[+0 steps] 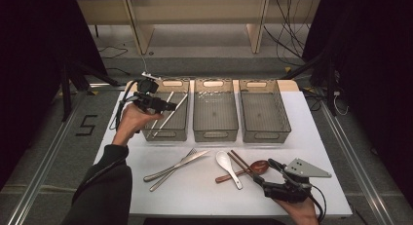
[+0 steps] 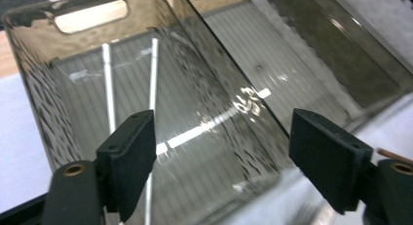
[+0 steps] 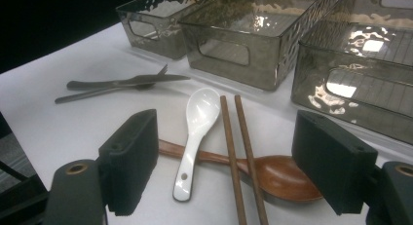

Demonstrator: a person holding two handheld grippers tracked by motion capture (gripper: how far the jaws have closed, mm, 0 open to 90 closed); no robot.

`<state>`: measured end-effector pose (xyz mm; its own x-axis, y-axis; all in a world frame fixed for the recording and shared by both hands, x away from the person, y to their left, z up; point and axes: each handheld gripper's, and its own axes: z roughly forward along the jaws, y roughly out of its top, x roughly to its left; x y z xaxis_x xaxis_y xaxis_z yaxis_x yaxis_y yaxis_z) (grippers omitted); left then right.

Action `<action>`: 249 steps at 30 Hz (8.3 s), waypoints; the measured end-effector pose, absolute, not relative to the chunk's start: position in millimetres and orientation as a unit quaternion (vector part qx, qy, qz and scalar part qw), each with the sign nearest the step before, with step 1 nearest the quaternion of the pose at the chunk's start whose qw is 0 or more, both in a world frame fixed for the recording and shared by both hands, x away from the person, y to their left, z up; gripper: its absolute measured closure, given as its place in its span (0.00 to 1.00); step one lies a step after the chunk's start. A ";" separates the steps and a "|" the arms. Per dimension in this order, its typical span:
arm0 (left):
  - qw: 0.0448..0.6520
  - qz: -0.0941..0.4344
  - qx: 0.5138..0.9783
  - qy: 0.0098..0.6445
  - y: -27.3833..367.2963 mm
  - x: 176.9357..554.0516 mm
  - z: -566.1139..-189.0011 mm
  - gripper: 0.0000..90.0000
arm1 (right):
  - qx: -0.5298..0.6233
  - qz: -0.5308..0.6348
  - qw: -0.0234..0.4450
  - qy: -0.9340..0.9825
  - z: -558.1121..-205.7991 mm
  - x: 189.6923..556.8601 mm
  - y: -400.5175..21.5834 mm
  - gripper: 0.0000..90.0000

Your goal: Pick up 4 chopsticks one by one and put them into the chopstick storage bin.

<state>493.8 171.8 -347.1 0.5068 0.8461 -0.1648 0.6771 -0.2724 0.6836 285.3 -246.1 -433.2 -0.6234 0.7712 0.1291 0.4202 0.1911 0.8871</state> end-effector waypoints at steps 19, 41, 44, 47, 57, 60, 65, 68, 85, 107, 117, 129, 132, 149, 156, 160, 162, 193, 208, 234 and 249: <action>0.436 0.117 0.761 0.465 185.2 417.7 -375.6 0.23 | 0.412 0.426 0.157 0.790 -424.5 298.2 -246.3 0.30; 0.470 0.130 0.763 0.424 188.0 366.9 -403.9 0.20 | 0.430 0.342 0.124 0.826 -418.8 319.2 -248.4 0.42; 0.473 0.134 0.761 0.423 188.1 363.7 -406.1 0.20 | 0.433 0.327 0.119 0.832 -421.7 319.4 -248.6 0.46; 0.481 0.135 0.756 0.422 188.3 359.2 -408.1 0.20 | 0.433 0.311 0.115 0.838 -425.3 319.1 -249.1 0.50; 0.480 0.135 0.761 0.415 185.5 346.9 -423.9 0.19 | 0.436 0.274 0.091 0.853 -436.6 319.6 -252.0 0.61; 0.477 0.138 0.764 0.413 185.9 343.3 -427.5 0.19 | 0.437 0.264 0.083 0.856 -440.6 320.2 -251.9 0.65; 0.476 0.138 0.761 0.419 188.4 338.0 -432.2 0.19 | 0.438 0.252 0.074 0.860 -445.6 321.2 -250.3 0.70; 0.475 0.139 0.761 0.420 190.3 335.9 -434.8 0.19 | 0.439 0.244 0.070 0.862 -448.2 322.0 -249.2 0.73; 0.468 0.145 0.762 0.423 192.2 331.5 -439.9 0.19 | 0.432 0.205 0.058 0.876 -458.8 329.8 -244.4 0.87; 0.470 0.150 0.758 0.428 197.7 328.2 -441.5 0.19 | 0.410 0.219 0.081 0.882 -441.2 325.2 -243.2 0.96; 0.477 0.157 0.752 0.426 199.7 325.0 -441.7 0.19 | 0.397 0.276 0.092 0.871 -417.9 333.7 -227.2 0.96; 0.480 0.167 0.746 0.430 204.8 320.6 -443.3 0.19 | 0.378 0.324 0.098 0.862 -395.1 364.7 -178.2 0.96; 0.482 0.166 0.745 0.431 206.6 320.7 -443.6 0.19 | 0.380 0.332 0.097 0.858 -393.7 372.0 -168.4 0.96; 0.487 0.173 0.740 0.431 206.2 319.8 -443.2 0.19 | 0.383 0.360 0.093 0.846 -388.9 407.5 -130.1 0.96; 0.491 0.175 0.735 0.433 207.3 319.1 -443.4 0.19 | 0.381 0.367 0.097 0.843 -383.3 420.7 -110.9 0.96; 0.491 0.176 0.736 0.431 208.2 318.5 -443.0 0.19 | 0.383 0.369 0.096 0.841 -380.8 428.4 -100.9 0.96; 0.492 0.177 0.736 0.430 208.1 318.1 -442.9 0.19 | 0.384 0.369 0.095 0.841 -379.6 431.7 -95.8 0.96; 0.497 0.180 0.735 0.424 209.1 310.5 -441.6 0.19 | 0.415 0.376 0.080 0.825 -369.0 485.4 -42.9 0.95; 0.499 0.177 0.737 0.420 207.5 310.4 -442.2 0.19 | 0.422 0.374 0.069 0.823 -365.6 501.7 -17.3 0.95; 0.499 0.175 0.739 0.417 206.4 310.2 -442.5 0.19 | 0.448 0.356 0.051 0.819 -369.0 532.2 12.6 0.95; 0.500 0.174 0.740 0.415 205.7 309.8 -442.3 0.19 | 0.455 0.345 0.049 0.819 -374.1 543.6 21.2 0.95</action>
<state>309.8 205.7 -442.3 0.5946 0.7883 -0.1584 0.4401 -0.1543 0.8846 543.6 21.2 -374.1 -0.5807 0.7796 0.2346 0.7122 0.3468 0.6103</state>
